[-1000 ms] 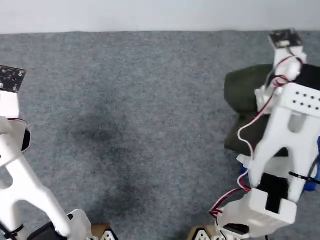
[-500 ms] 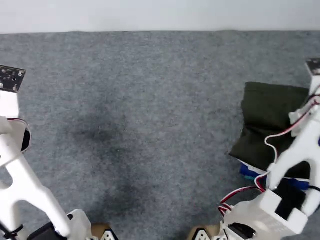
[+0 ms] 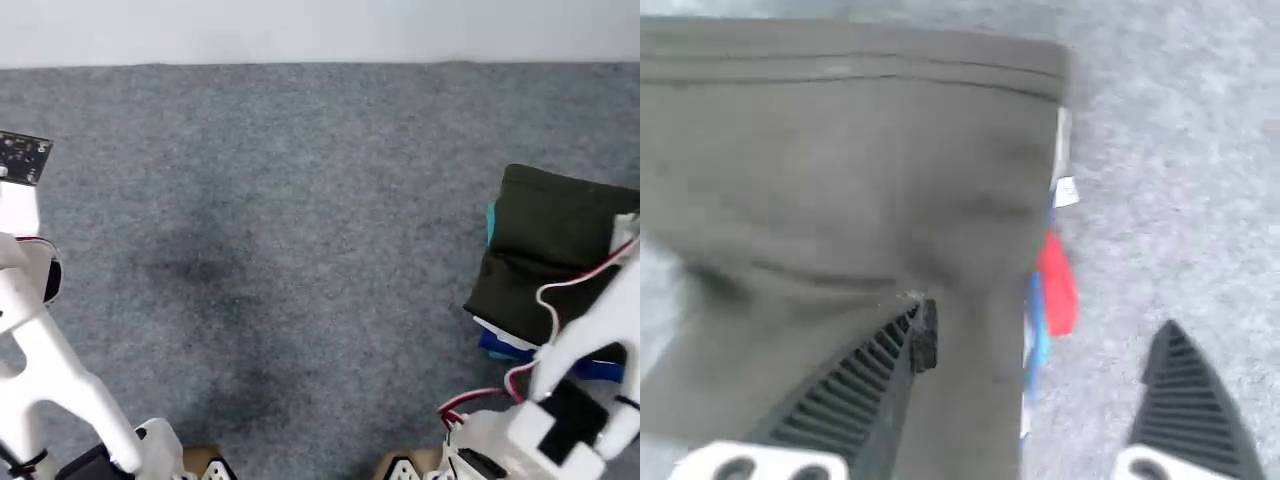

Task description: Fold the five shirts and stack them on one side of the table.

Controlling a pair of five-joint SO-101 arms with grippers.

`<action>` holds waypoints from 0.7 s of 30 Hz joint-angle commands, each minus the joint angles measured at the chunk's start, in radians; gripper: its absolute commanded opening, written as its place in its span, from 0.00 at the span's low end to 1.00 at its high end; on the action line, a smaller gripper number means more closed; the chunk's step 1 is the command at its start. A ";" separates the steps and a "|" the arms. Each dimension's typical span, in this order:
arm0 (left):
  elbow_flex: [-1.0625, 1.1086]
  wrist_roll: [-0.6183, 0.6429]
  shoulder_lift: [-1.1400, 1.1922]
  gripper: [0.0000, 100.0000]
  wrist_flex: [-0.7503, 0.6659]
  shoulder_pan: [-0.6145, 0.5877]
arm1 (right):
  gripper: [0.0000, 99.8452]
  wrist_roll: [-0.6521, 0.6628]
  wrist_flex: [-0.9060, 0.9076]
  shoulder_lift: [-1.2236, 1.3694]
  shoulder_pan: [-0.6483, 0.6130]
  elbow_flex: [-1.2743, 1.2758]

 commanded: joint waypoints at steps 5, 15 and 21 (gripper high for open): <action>-0.005 -0.008 -0.034 0.01 0.006 -0.006 | 0.04 0.018 0.277 -0.107 -0.185 -0.035; -0.005 -0.008 -0.034 0.01 0.026 -0.006 | 0.01 0.002 0.085 0.013 -0.252 0.402; -0.008 -0.008 -0.034 0.01 0.025 -0.005 | 0.01 0.002 0.070 0.079 -0.308 0.419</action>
